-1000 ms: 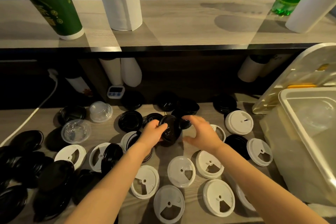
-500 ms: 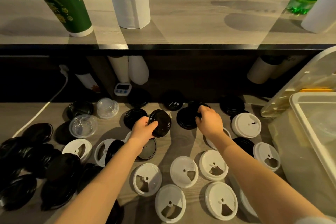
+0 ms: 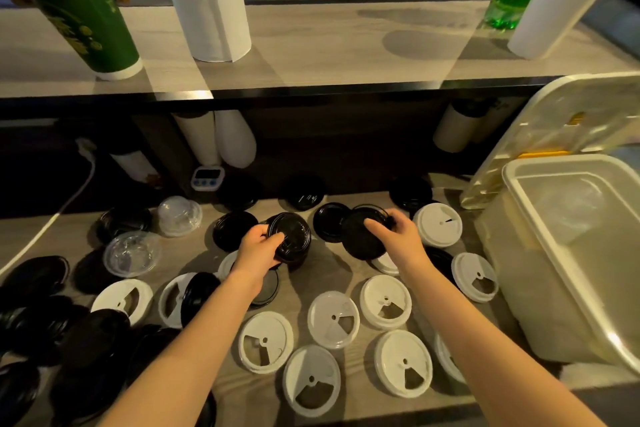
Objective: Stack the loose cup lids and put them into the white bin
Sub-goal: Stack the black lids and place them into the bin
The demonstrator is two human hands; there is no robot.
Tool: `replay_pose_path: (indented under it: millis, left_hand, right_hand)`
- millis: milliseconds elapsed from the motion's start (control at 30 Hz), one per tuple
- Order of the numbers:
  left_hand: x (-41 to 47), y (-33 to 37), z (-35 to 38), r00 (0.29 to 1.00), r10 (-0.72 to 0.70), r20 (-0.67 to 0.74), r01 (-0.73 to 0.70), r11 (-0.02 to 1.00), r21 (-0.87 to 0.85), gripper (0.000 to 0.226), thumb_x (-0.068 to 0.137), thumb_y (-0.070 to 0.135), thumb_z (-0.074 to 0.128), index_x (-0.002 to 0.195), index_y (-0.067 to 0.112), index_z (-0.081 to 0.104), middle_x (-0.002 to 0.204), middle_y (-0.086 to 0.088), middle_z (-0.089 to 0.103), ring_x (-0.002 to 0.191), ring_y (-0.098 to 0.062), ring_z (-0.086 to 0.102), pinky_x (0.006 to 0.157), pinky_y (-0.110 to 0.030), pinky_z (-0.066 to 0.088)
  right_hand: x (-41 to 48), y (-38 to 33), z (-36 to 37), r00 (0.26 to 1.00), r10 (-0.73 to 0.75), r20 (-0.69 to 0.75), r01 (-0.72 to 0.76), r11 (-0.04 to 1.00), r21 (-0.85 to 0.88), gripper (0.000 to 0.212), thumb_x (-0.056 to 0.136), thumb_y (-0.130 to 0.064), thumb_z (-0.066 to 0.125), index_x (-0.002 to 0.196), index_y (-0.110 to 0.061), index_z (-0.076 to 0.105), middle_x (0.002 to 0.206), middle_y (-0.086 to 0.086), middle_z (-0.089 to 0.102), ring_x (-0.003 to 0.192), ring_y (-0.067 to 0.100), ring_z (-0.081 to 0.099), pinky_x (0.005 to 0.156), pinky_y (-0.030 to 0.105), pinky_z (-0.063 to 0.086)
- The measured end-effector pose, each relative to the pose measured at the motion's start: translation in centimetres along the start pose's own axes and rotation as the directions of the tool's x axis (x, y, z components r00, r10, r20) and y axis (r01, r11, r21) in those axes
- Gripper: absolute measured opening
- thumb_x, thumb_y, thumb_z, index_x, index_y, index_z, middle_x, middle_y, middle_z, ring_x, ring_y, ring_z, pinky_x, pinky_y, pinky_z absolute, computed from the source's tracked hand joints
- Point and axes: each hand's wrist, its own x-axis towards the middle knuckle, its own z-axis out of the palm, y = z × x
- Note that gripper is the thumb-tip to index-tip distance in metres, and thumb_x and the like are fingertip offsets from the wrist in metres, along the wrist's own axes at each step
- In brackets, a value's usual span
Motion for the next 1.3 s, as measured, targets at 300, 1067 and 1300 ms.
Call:
replay_pose_path:
  millis: [300, 1067, 1300]
  left_hand:
    - [-0.9, 0.4, 1.8, 1.000, -0.011, 0.011, 0.011, 1.000, -0.012, 0.024, 0.093, 0.010, 0.054, 0.117, 0.010, 0.055, 0.104, -0.007, 0.062, 0.095, -0.019, 0.059, 0.066, -0.025, 0.048]
    - [-11.0, 7.5, 28.4, 0.862, 0.322, 0.391, -0.331, 0.942, -0.047, 0.033, 0.088, 0.006, 0.059, 0.120, 0.008, 0.056, 0.109, -0.010, 0.067, 0.103, -0.020, 0.064, 0.090, -0.039, 0.053]
    - [-11.9, 6.5, 31.5, 0.876, 0.320, 0.359, -0.346, 0.938, 0.006, 0.033, 0.089, 0.007, 0.059, 0.122, 0.008, 0.056, 0.108, -0.009, 0.068, 0.102, -0.019, 0.065, 0.092, -0.040, 0.053]
  right_hand:
    - [-3.0, -1.8, -0.8, 0.995, 0.039, 0.089, -0.054, 0.983, 0.173, 0.009, 0.087, -0.018, 0.066, 0.095, -0.021, 0.065, 0.098, 0.006, 0.069, 0.098, 0.025, 0.066, 0.084, 0.035, 0.054]
    - [-4.5, -2.7, -31.9, 0.981, 0.113, -0.155, -0.151, 0.953, -0.262, 0.020, 0.082, -0.006, 0.067, 0.099, -0.015, 0.061, 0.087, 0.005, 0.062, 0.081, 0.019, 0.060, 0.060, 0.015, 0.050]
    - [-1.0, 1.0, -32.5, 0.958, 0.215, 0.188, -0.036, 0.743, -0.668, 0.036, 0.086, -0.023, 0.067, 0.119, -0.011, 0.061, 0.105, 0.004, 0.057, 0.100, 0.018, 0.055, 0.082, 0.025, 0.043]
